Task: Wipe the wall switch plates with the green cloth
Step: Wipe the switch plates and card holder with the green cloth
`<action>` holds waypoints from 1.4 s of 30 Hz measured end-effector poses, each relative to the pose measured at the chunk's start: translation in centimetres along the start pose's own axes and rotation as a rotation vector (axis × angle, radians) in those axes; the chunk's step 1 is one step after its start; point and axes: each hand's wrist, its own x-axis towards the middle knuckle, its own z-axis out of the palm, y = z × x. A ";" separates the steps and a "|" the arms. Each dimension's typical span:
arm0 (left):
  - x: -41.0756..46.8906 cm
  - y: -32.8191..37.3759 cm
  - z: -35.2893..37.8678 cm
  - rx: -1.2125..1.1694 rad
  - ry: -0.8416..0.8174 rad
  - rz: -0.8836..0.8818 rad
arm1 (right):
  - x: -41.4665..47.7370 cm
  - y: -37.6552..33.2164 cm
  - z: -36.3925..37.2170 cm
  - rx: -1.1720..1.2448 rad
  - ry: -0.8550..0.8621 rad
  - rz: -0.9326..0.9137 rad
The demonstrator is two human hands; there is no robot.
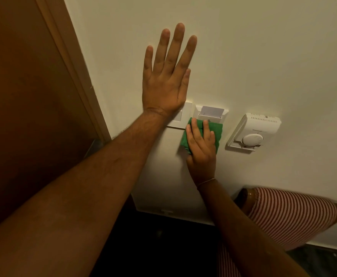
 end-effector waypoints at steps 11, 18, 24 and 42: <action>0.1 0.0 -0.1 0.007 -0.001 0.006 | -0.1 2.0 -1.1 -0.051 0.148 0.141; 0.1 0.0 -0.2 -0.018 -0.012 0.001 | -1.4 0.9 1.3 0.008 0.100 0.121; 0.2 0.1 -0.1 0.018 -0.018 0.013 | -0.1 -1.9 2.5 0.050 0.032 0.109; -19.1 3.4 -3.1 -0.262 -0.382 -0.178 | -9.6 1.2 -7.3 0.028 -0.426 0.063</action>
